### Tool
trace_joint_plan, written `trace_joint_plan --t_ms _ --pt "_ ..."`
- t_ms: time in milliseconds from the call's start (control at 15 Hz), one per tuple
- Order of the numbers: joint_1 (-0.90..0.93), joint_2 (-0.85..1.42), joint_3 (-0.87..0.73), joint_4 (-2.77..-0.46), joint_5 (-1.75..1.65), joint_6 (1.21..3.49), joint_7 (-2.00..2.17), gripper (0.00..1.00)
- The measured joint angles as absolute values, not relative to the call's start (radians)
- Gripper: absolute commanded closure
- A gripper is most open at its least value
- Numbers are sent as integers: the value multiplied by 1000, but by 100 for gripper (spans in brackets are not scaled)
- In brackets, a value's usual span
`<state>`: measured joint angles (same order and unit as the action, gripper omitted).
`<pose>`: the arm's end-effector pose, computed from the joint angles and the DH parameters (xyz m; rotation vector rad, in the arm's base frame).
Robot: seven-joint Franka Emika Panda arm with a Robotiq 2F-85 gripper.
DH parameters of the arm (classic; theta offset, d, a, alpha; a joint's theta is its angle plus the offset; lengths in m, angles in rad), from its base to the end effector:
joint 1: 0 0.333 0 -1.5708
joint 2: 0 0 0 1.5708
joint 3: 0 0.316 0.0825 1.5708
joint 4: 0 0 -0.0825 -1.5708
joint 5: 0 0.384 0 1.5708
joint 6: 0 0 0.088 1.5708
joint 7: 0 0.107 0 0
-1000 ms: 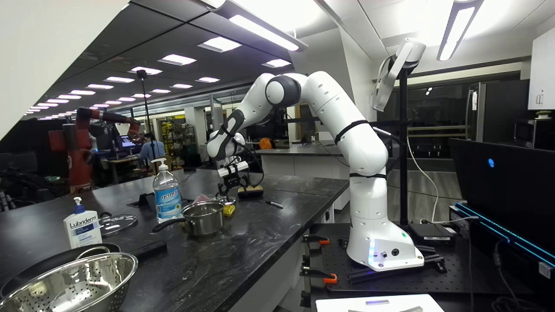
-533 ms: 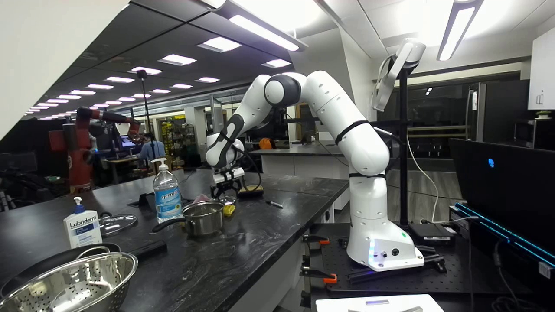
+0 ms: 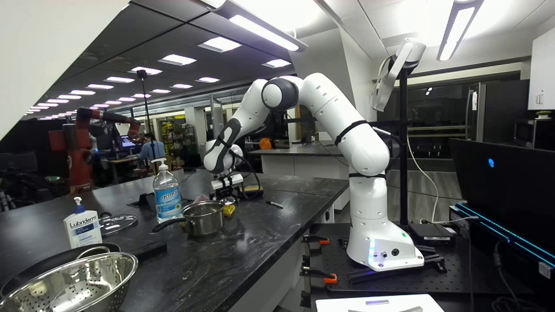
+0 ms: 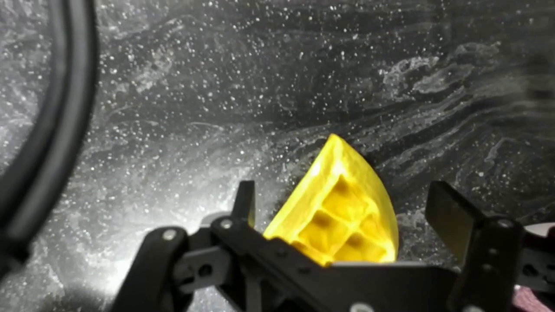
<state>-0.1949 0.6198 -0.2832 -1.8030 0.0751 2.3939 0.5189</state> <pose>0.5862 -0.2883 0.2121 2.6567 -1.4555 -0.0002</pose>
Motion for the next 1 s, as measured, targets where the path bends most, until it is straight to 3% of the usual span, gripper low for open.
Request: trace_joint_plan --t_ms 67,200,467,867,1000 --pt "-195 629 -287 -1798 75 2394 525 25" --pt "-194 646 -297 -1786 75 2396 538 32" --pt "-191 669 -312 -1764 75 2397 539 64" --pt "-187 671 -316 -1750 74 2397 539 85" --pt "-187 671 -316 -1744 74 2397 539 85"
